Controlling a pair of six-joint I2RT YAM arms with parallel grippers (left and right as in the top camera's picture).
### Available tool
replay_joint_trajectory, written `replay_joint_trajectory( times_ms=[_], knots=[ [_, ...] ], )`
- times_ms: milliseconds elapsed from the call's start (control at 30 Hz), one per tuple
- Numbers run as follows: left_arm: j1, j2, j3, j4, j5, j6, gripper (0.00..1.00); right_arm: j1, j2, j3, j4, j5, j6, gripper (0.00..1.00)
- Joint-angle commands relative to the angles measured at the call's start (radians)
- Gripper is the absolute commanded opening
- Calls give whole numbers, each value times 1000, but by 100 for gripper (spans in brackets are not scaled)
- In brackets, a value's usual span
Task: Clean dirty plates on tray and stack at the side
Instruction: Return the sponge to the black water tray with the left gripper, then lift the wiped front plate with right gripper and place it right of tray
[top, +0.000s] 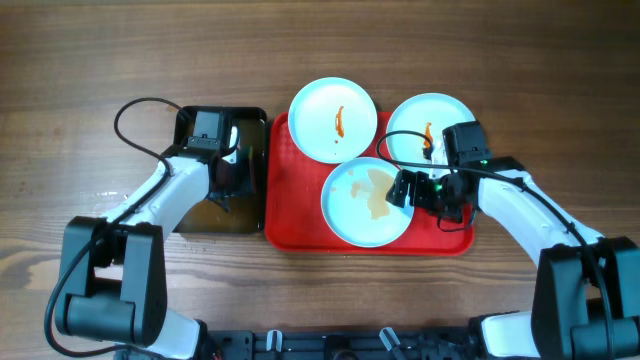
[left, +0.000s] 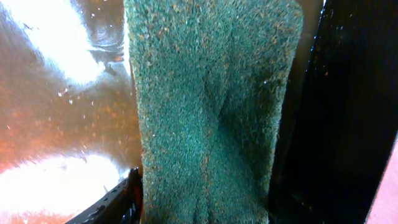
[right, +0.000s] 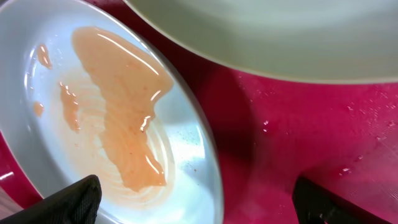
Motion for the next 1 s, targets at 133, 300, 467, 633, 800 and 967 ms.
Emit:
replay_joint_trajectory(
  times_ms=[133,300,467,633,800,967],
  knots=[
    [3,-12,5,-6,12,4,54,14,18,-86,79,-20,86,51],
    [3,-12,5,-6,12,5,56,17,18,-86,77,-39,79,4],
    [3,-12,5,-6,12,5,56,16,-48,-81,68,-37,51,4],
    [3,-12,5,-5,12,4,60,17,-250,-49,87,169,16,4],
    [3,-12,5,-5,12,5,67,86,-290,-49,115,435,-35,4],
    [3,-12,5,-2,12,5,68,324,-290,-45,186,708,-54,4]
  ],
)
